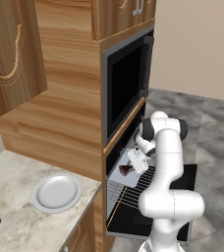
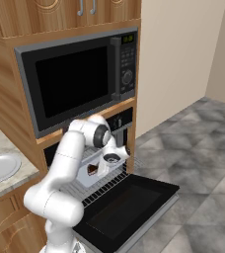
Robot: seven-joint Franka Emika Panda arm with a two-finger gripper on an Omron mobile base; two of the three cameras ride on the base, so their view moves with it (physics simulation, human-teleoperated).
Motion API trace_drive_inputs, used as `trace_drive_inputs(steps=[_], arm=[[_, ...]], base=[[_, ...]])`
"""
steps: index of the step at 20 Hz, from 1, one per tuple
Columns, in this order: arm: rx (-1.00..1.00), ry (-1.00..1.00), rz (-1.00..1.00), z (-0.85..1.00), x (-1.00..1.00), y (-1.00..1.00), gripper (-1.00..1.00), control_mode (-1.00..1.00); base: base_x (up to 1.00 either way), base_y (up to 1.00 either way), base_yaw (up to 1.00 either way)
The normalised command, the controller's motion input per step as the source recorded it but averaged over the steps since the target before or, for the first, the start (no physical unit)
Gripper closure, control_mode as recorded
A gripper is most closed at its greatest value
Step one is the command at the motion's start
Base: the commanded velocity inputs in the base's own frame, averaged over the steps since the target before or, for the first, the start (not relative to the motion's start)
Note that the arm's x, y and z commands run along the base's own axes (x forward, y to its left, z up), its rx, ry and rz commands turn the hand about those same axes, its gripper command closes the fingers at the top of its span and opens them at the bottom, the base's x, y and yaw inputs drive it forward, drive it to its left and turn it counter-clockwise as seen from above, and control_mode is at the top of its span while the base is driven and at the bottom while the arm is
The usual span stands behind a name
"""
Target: Take the baked cake out of the oven and place it on the plate for cooling. Then close the oven door.
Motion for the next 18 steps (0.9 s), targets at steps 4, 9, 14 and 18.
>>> trace_drive_inputs(steps=[4, 9, 14, 18], arm=[[0.00, -0.02, -0.04, 0.64, -0.09, 0.00, 1.00, -1.00], [0.00, -0.04, -0.06, 0.86, -0.45, -0.01, 1.00, -1.00], [0.00, -0.04, -0.09, 0.74, -0.97, 0.00, 1.00, -1.00], [0.00, -0.04, -0.11, 0.68, -1.00, 0.00, 1.00, -1.00]], base=[[0.00, 0.00, 0.00], [0.00, 0.00, 0.00], [0.00, 0.00, 0.00], [0.00, 0.00, 0.00]])
